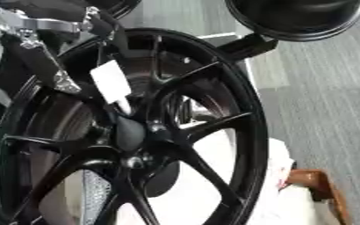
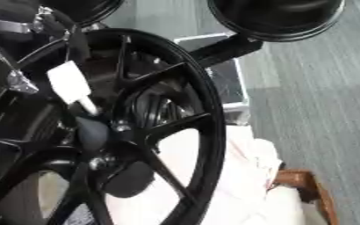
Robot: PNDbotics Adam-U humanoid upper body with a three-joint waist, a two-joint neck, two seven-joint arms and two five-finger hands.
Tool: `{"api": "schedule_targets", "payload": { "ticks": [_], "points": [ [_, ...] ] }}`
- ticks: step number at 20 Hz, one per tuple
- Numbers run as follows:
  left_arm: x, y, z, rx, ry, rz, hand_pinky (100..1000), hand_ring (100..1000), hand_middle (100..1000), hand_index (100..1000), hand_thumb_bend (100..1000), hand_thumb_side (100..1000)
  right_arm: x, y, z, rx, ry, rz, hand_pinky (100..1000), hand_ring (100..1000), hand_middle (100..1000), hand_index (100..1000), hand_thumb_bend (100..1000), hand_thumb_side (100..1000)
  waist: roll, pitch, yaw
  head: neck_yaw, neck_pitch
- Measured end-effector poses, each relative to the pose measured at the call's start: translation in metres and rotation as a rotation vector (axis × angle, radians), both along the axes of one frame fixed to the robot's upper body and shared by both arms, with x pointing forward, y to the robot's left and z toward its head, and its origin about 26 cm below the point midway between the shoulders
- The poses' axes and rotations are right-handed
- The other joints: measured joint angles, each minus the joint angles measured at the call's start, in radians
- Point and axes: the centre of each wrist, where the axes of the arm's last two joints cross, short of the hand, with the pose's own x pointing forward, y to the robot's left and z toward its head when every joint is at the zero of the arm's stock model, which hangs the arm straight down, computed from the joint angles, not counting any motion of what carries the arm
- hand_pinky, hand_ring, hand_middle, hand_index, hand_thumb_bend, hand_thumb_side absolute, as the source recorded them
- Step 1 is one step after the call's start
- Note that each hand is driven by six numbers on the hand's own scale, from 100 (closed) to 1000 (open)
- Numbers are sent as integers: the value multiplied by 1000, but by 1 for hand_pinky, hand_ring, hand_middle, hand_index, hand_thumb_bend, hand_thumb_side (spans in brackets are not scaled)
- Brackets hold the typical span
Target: Pull the pin out of the wheel hub.
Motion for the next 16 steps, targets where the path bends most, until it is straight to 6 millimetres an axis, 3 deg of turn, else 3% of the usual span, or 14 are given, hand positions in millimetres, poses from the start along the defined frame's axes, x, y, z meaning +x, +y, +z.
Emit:
{"api": "schedule_targets", "payload": {
  "ticks": [11, 16],
  "points": [
    [-3, -8, -4, 0, 31, -38, 866, 783, 705, 788, 433, 105, 0, 0, -1, 31, 3, -9, 889, 759, 694, 768, 100, 594, 1, 0, 0, 4, 1],
    [-3, -9, -6, 2, 43, -40, 854, 755, 657, 747, 345, 100, 0, 1, -1, 46, 4, -12, 888, 755, 690, 766, 100, 599, 1, 0, 0, 10, 1]
  ]
}}
